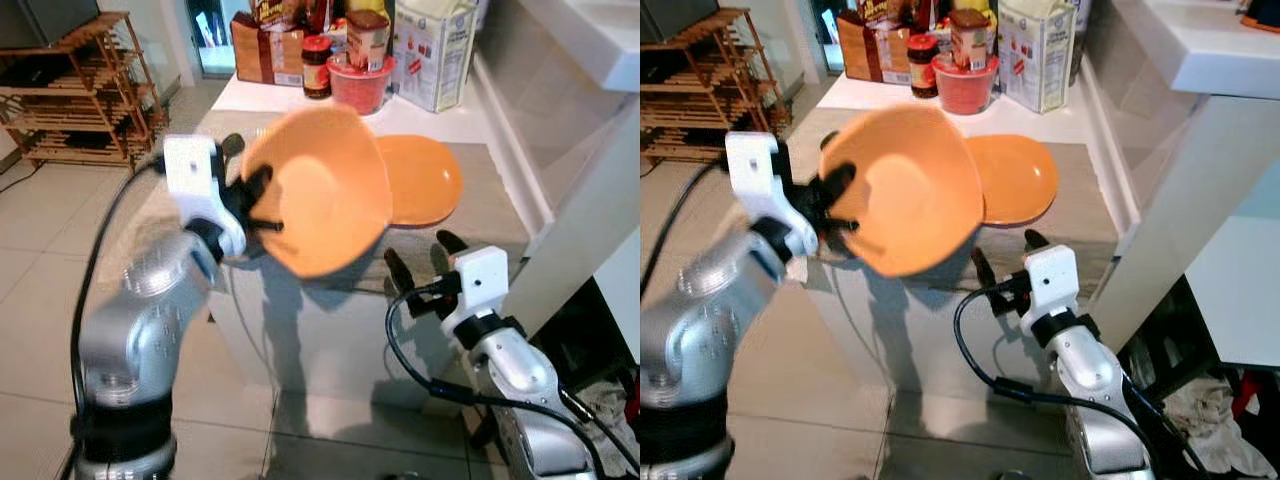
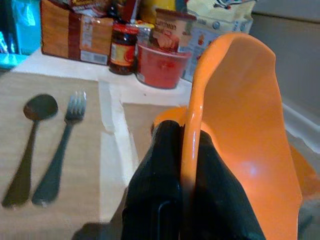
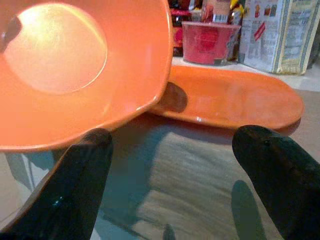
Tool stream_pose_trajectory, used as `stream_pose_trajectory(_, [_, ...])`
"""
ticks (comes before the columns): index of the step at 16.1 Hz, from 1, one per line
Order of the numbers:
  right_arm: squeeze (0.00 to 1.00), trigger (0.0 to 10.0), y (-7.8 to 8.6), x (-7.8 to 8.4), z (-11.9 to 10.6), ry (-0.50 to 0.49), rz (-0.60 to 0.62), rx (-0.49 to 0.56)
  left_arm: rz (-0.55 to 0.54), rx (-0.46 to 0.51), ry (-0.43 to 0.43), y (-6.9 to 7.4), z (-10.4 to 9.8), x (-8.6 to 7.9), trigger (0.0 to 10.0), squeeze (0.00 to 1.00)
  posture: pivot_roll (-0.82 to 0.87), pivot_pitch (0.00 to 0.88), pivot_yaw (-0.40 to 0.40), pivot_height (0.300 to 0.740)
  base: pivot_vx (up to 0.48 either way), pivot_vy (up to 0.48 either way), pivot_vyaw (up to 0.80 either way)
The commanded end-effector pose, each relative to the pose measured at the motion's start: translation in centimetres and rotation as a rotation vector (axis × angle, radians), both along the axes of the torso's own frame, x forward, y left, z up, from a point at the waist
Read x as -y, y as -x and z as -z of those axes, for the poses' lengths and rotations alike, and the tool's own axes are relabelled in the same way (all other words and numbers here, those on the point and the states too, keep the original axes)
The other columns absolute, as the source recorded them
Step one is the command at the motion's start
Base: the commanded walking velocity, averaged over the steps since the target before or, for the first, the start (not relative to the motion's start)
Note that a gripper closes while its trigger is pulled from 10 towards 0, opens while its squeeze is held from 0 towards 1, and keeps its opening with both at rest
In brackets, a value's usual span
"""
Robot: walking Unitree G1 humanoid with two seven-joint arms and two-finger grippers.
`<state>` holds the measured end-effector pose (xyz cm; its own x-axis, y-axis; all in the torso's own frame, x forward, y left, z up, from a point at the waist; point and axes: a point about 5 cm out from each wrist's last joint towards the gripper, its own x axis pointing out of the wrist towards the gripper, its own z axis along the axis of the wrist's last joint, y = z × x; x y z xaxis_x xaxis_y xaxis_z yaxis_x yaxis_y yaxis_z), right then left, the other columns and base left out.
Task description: Setting the table
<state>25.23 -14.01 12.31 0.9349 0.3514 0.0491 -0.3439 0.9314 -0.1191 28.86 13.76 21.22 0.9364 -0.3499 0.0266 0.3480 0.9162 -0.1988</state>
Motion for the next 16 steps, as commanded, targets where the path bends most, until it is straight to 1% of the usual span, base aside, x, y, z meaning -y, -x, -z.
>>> stream_pose_trajectory(1, [0.00, 10.0, -0.1, -0.1, -0.1, -0.006, -0.004, 0.009, 0.009, 0.074, 0.010, 0.4, -1.2, 0.1, 0.0, 0.00, -0.05, 0.000, 0.040, 0.740, 0.000, 0.000, 0.00])
stream_pose_trajectory(3, [0.00, 10.0, -0.2, 0.0, 0.2, 0.001, -0.002, 0.001, 0.015, 0.097, 0.032, 1.2, -1.2, 0.6, 0.0, 0.00, -0.05, 0.000, 0.038, 0.740, 0.000, 0.000, 0.00])
stream_pose_trajectory(6, [0.00, 10.0, -0.3, 0.0, 0.6, 0.007, -0.004, -0.007, -0.007, 0.104, 0.029, 1.3, -0.9, 0.6, 0.0, 0.00, -0.05, 0.000, 0.034, 0.740, 0.000, 0.000, 0.00])
stream_pose_trajectory(7, [0.00, 10.0, -0.4, 0.1, 1.0, 0.008, -0.001, -0.017, -0.024, 0.098, 0.031, 1.2, -0.7, 0.4, 0.0, 0.00, -0.05, 0.000, 0.033, 0.740, 0.000, 0.000, 0.00])
stream_pose_trajectory(8, [0.00, 10.0, -0.6, 0.1, 1.4, 0.007, 0.003, -0.031, -0.066, 0.084, 0.049, 0.7, -0.1, -0.2, 0.0, 0.00, -0.05, 0.000, 0.031, 0.740, 0.000, 0.000, 0.00])
stream_pose_trajectory(9, [0.00, 10.0, -0.8, 0.1, 1.7, 0.004, 0.007, -0.040, -0.089, 0.093, 0.043, 0.5, 0.2, -0.4, 0.0, 0.00, -0.05, 0.000, 0.030, 0.740, 0.000, 0.000, 0.00])
stream_pose_trajectory(10, [0.00, 10.0, -0.9, 0.2, 1.9, 0.007, 0.012, -0.047, -0.097, 0.084, 0.040, 0.2, 0.6, -0.4, 0.0, 0.00, -0.05, 0.000, 0.029, 0.740, 0.000, 0.000, 0.00])
stream_pose_trajectory(12, [0.00, 10.0, -1.0, 0.2, 2.0, 0.011, 0.012, -0.049, -0.096, 0.082, 0.045, 0.1, 0.7, -0.3, 0.0, 0.00, -0.05, 0.000, 0.029, 0.740, 0.000, 0.000, 0.00])
stream_pose_trajectory(16, [0.00, 10.0, -0.8, 0.4, 2.4, 0.022, 0.010, -0.054, -0.101, 0.104, 0.056, -0.1, 0.6, 0.0, 0.0, 0.00, -0.05, 0.000, 0.028, 0.740, -0.286, 0.000, 0.00])
